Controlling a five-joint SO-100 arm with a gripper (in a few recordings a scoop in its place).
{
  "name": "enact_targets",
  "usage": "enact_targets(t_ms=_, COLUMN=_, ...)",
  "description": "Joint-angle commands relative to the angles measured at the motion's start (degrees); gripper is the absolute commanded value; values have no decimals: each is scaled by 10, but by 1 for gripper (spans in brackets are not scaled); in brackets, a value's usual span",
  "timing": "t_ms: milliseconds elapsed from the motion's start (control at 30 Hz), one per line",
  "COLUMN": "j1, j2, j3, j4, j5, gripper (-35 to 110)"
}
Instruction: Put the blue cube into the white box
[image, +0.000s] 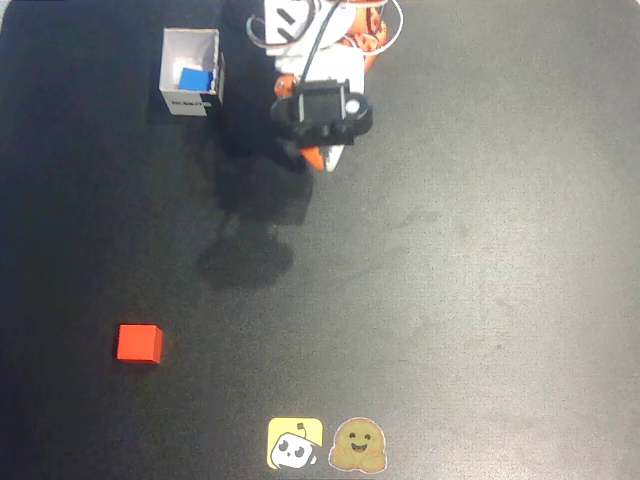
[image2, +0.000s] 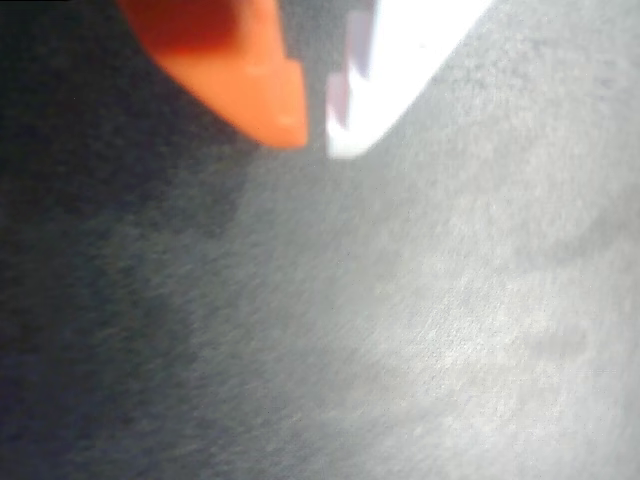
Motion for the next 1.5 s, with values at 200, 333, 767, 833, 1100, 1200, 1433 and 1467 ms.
enact_targets(t_ms=200, j1=5, j2=32, j3=82, j4=15, j5=32, gripper=0)
enact_targets(t_ms=333, j1=3, j2=32, j3=127, j4=11, j5=50, gripper=0)
enact_targets(t_ms=767, j1=10, j2=32, j3=127, j4=33, j5=46, gripper=0)
enact_targets(t_ms=833, j1=9, j2=32, j3=127, j4=33, j5=44, gripper=0)
enact_targets(t_ms=1100, j1=11, j2=32, j3=127, j4=33, j5=49, gripper=0)
enact_targets(t_ms=1200, j1=11, j2=32, j3=127, j4=33, j5=47, gripper=0)
enact_targets(t_ms=1433, j1=10, j2=32, j3=127, j4=33, j5=47, gripper=0)
enact_targets(t_ms=1467, j1=10, j2=32, j3=127, j4=33, j5=47, gripper=0)
